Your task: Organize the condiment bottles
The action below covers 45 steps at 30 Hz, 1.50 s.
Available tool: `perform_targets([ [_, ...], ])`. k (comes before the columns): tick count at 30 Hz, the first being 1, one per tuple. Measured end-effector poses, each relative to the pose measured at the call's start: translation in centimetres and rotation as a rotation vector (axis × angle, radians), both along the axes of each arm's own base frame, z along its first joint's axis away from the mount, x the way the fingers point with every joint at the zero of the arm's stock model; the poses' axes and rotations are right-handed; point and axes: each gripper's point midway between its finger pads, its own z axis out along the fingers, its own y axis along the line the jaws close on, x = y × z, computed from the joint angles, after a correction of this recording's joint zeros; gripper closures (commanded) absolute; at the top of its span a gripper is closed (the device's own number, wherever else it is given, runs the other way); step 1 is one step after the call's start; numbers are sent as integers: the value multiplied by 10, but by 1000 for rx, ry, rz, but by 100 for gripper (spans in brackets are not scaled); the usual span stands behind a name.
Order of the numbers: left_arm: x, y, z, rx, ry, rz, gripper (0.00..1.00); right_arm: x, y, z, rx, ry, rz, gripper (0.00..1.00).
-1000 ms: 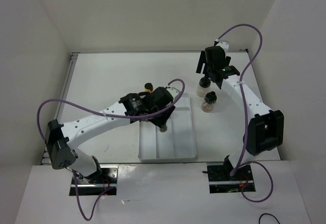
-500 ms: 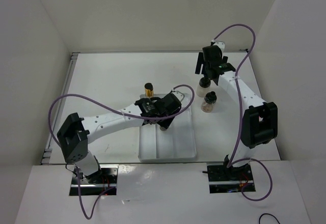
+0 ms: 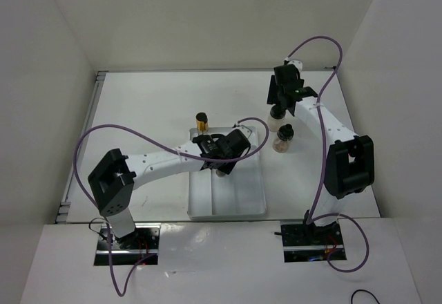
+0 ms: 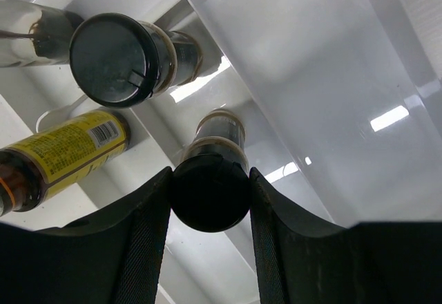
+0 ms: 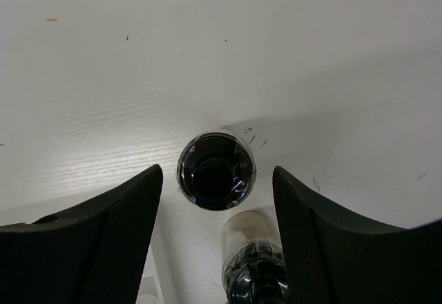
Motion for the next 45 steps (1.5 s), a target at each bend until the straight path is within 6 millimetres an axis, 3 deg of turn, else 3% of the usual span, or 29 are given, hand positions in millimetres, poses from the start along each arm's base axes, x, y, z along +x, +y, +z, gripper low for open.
perform_targets([
  [1,0,0,0,-1,-1,4,72,-1,0,-2,0,6,2,30],
  [8,3,-2,0,-9,-10,22,46,-4,2,-10,5,26,14,39],
  [13,4,-3,2,-11,-13,24,22,-5,3,-14,9,37,24,45],
  [15,4,-3,4,-14,-14,25,19,-6,3,-16,9,39,24,47],
  [22,6,-9,16,-35,-17,25,12,-6,4,-28,6,65,25,56],
  [31,8,-17,47,-113,-37,46,6,-6,3,-33,2,74,21,72],
  [36,7,-16,80,-187,-72,58,3,-5,3,-33,0,72,19,72],
  [37,7,-16,86,-202,-80,58,2,-5,3,-33,0,72,19,57],
  [40,5,-13,101,-233,-97,60,2,-5,3,-34,-3,72,17,47],
  [45,4,-13,108,-253,-99,71,2,-2,3,-43,-10,83,20,50],
])
